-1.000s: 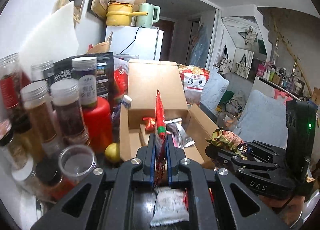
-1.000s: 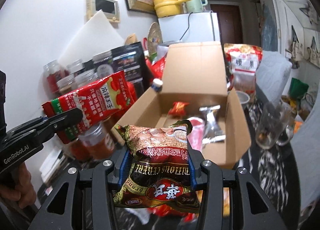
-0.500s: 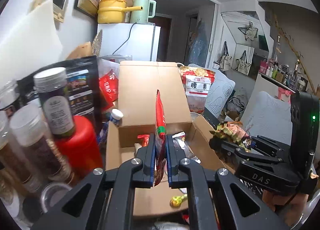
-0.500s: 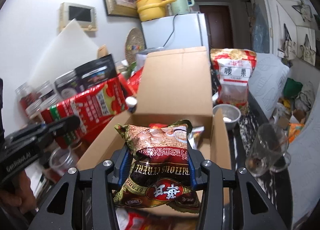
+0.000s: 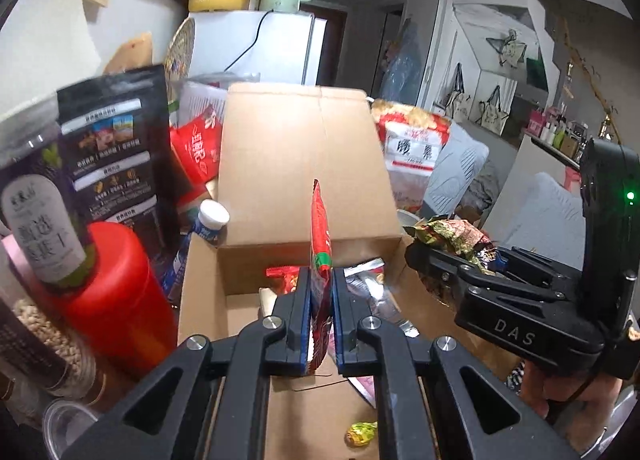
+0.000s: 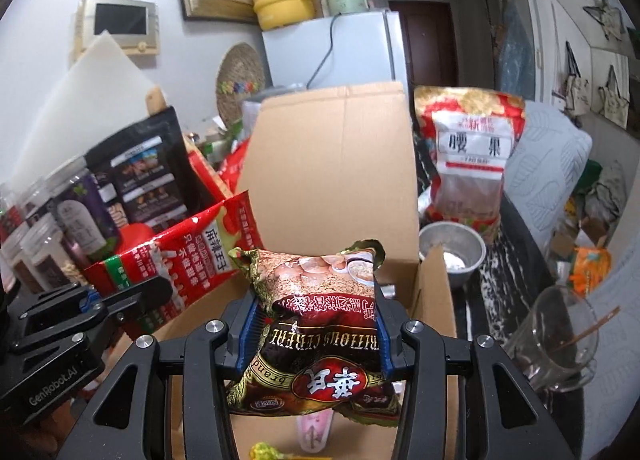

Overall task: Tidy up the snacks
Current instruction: 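Carry the bread packet into the box and open the right tool while the left tool carries the red strip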

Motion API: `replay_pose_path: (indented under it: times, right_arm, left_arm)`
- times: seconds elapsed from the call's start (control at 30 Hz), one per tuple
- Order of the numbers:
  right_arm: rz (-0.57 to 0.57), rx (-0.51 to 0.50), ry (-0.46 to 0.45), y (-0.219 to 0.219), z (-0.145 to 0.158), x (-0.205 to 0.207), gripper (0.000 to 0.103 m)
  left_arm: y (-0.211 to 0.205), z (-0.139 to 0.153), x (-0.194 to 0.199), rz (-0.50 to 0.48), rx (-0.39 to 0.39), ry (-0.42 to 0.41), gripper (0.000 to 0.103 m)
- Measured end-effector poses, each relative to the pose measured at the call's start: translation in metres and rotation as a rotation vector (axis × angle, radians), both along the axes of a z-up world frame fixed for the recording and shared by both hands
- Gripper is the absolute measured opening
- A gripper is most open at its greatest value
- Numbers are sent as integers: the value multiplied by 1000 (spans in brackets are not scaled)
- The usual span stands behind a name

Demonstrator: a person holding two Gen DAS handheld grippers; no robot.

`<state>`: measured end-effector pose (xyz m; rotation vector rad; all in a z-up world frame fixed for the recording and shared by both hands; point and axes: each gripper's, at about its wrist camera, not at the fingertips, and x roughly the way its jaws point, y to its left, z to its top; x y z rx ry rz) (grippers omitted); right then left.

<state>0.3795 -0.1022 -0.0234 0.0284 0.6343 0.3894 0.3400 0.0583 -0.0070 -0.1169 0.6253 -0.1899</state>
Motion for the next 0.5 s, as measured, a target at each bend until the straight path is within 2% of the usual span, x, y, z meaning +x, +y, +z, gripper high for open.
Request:
replay_pose_path:
  times: [0.1,0.3,0.5]
  right_arm:
    - [-3,-15,29,3,-9,7,45]
    - [7,-35,68,11,-23,15,45]
    - [24,-61,103,17,-33,18,46]
  left_arm:
    - [6,-11,9,-1,7,43,9]
    - [17,-19,20,34,23,79,9]
    - [14,-28,26,27,42,115,9]
